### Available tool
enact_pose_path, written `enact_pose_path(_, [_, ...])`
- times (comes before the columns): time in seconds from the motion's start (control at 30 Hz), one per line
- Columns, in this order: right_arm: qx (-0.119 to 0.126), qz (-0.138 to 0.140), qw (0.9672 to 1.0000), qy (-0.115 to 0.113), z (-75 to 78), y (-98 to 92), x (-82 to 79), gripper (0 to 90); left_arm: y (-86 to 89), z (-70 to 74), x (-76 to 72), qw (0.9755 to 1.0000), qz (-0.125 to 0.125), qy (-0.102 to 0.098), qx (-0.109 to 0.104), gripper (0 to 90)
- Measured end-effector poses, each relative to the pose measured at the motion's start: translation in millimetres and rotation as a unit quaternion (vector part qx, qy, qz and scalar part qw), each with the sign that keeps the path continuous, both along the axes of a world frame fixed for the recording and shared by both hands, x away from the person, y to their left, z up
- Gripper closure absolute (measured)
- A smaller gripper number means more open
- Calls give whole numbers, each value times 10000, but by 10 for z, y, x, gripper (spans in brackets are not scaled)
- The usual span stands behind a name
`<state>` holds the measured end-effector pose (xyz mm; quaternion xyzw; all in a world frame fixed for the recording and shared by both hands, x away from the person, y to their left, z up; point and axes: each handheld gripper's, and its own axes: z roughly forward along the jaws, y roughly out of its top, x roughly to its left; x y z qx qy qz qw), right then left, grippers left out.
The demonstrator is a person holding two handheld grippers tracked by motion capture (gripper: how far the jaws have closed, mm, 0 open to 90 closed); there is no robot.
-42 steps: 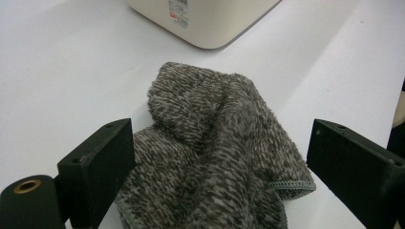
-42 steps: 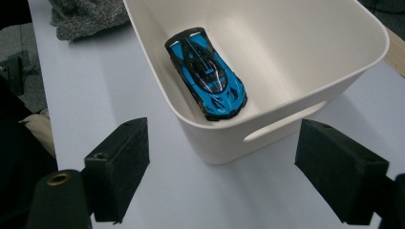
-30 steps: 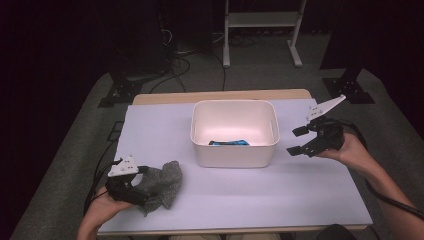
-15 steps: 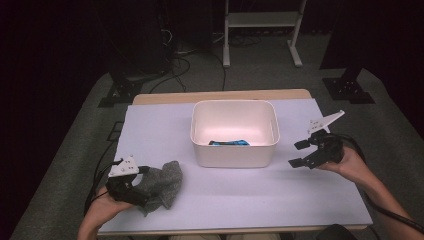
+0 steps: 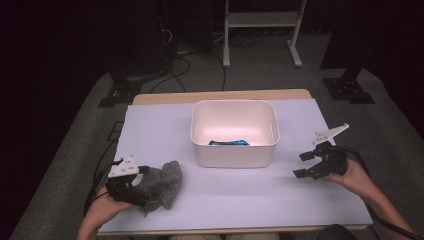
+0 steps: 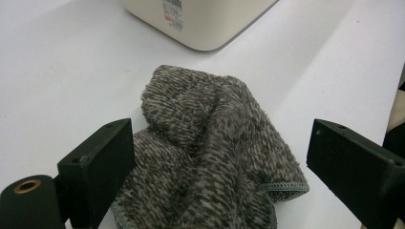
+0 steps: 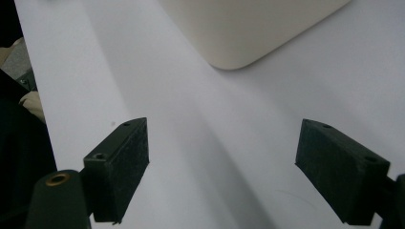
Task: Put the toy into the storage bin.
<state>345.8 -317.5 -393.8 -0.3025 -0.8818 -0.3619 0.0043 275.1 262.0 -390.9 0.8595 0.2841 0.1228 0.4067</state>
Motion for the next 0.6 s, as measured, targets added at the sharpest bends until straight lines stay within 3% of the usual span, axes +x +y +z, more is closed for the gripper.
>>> enact_pose_path(0.47, [121, -233, 9996, 123, -210, -92, -182, 172, -15, 22, -5, 10000, 29, -43, 5, 83])
enact_pose_path(0.57, [96, -445, 9990, 7, -244, -86, -239, 172, -25, 32, -1, 10000, 12, -62, 3, 83])
enact_pose_path(0.6, [201, -509, 9985, 11, -260, -83, -258, 172, -25, 32, -1, 10000, 12, -62, 3, 83])
